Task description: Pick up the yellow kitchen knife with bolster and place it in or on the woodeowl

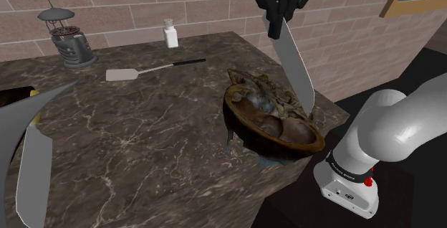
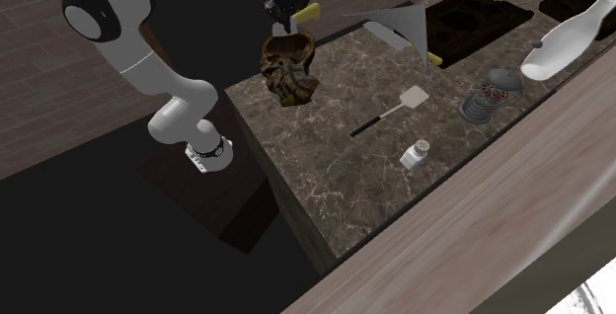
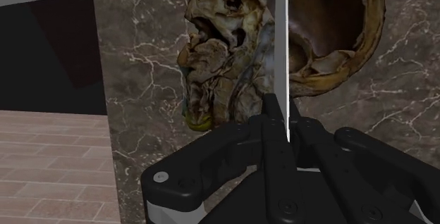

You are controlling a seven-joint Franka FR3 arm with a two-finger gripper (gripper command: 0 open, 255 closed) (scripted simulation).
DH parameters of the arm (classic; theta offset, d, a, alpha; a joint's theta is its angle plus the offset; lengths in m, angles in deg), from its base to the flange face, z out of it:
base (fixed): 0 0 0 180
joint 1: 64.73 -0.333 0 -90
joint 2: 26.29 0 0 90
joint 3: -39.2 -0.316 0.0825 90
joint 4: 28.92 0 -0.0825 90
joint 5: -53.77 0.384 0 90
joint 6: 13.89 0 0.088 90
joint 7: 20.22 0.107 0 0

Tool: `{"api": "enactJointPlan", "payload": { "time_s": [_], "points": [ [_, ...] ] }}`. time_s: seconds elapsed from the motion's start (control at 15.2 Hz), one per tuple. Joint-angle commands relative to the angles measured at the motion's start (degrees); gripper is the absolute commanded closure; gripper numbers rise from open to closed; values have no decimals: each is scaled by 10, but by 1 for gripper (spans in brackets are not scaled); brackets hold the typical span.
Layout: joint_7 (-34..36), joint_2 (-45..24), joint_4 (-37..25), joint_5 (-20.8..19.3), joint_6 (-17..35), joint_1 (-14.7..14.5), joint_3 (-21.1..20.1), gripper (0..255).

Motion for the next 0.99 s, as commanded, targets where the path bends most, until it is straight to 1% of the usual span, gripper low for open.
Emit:
{"api": "enactJointPlan", "payload": {
  "time_s": [0.0, 0.79, 0.92],
  "points": [
    [-4, 19, 27, 6, 8, -3, 3, 255],
    [-28, 71, 163, 18, 91, -12, 0, 255],
    [-28, 71, 163, 18, 91, -13, 0, 255]
  ]
}}
